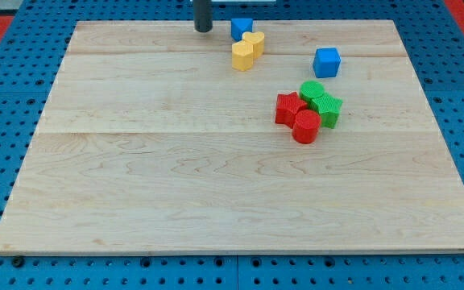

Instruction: Keep the blue triangle parallel right to the yellow heart

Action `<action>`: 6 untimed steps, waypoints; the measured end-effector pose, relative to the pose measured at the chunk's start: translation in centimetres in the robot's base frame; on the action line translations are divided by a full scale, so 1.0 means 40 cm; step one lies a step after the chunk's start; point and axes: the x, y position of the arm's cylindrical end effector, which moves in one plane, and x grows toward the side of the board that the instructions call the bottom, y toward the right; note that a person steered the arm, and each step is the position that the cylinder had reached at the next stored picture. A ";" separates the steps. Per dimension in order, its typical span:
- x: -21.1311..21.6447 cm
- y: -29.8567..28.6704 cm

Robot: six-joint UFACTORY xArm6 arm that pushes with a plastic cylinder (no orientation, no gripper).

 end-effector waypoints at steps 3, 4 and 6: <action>0.133 0.345; 0.161 0.332; 0.166 0.393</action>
